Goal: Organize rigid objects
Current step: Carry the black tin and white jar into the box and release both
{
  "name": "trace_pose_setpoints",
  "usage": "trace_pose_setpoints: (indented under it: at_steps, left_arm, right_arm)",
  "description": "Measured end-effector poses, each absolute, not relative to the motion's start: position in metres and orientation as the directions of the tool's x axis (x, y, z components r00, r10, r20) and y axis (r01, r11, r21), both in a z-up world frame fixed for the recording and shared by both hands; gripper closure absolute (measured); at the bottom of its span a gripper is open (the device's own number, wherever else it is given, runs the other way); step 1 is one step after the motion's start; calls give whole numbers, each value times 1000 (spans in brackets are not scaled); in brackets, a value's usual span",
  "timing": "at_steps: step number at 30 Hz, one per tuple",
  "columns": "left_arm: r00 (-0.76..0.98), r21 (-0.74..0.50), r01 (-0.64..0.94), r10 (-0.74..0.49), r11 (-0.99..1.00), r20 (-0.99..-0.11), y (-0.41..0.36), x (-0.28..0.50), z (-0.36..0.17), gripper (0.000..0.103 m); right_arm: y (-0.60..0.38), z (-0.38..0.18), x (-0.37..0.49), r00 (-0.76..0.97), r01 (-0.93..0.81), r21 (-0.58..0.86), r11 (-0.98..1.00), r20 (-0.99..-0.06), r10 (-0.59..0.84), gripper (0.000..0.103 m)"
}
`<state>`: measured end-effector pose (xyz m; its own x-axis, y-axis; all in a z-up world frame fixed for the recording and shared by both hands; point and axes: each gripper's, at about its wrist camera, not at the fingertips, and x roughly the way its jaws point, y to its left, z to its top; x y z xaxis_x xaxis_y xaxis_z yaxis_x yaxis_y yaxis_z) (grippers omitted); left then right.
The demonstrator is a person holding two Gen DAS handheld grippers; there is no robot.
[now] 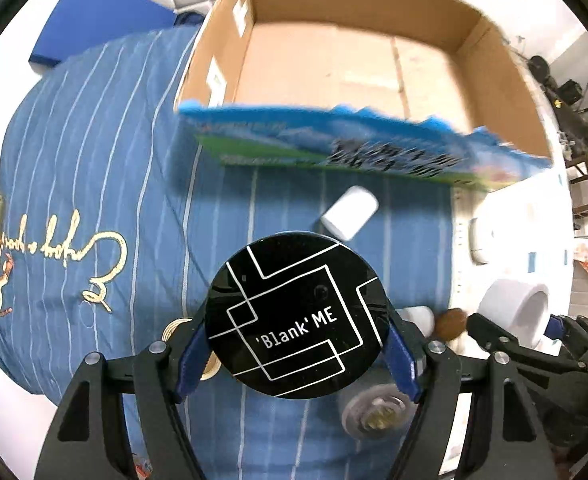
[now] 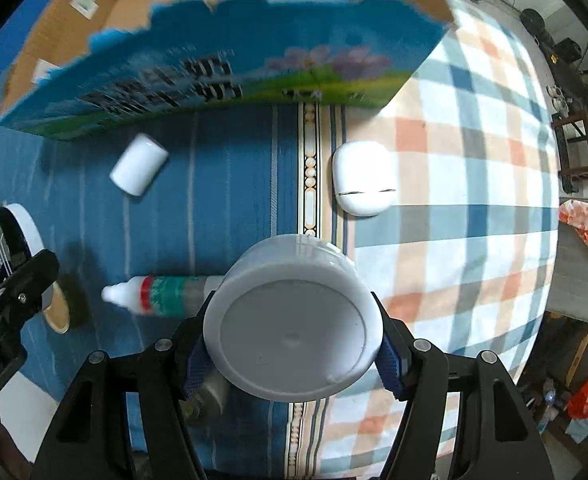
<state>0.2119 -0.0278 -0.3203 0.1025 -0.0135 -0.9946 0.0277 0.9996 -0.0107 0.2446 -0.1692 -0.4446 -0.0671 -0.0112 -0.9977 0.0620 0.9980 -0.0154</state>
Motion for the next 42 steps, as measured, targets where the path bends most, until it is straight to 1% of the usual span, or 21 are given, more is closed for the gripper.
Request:
trace_pose_setpoints:
  at_steps: [4, 8, 9, 12, 15, 21, 27, 32, 34, 37, 42]
  left_arm:
    - [135, -42, 52, -49, 998, -990, -31, 214, -286, 30]
    - [189, -60, 82, -75, 995, -979, -38, 219, -249, 30]
    - [202, -64, 89, -80, 994, -976, -38, 221, -244, 30]
    - [247, -70, 110, -95, 992, -964, -43, 229, -221, 30]
    - [290, -76, 125, -110, 989, -951, -47, 241, -198, 30]
    - [342, -82, 141, -127, 987, -931, -50, 277, -176, 30]
    - [377, -78, 159, -133, 984, -916, -58, 323, -165, 30]
    - [365, -86, 165, -141, 983, -920, -63, 366, -175, 30]
    - [351, -95, 159, -146, 983, -925, -64, 382, -184, 30]
    - [297, -140, 144, -178, 980, -938, -63, 411, -205, 30]
    - [196, -206, 95, -221, 974, -955, -60, 459, -255, 30]
  right_arm:
    - [-166, -404, 240, -25, 52, 12, 999, -1000, 14, 33]
    - [-172, -339, 244, 35, 33, 21, 999, -999, 20, 33]
    - [-178, -337, 250, 48, 29, 22, 999, -999, 21, 33]
    - [-180, -302, 258, 91, 18, 33, 999, -995, 31, 33]
    - [-189, -290, 268, 130, 12, 51, 999, -990, 50, 33]
    - [-194, -262, 300, 174, 15, 85, 996, -981, 81, 33]
    - [-198, -262, 345, 189, 17, 77, 997, -979, 73, 33]
    - [-199, -271, 389, 189, 17, 60, 998, -980, 56, 33]
    - [-200, -281, 407, 182, 23, 67, 997, -981, 62, 33]
    - [-202, -299, 436, 171, 34, 68, 997, -983, 61, 33]
    - [-207, -339, 483, 131, 51, 76, 996, -989, 69, 33]
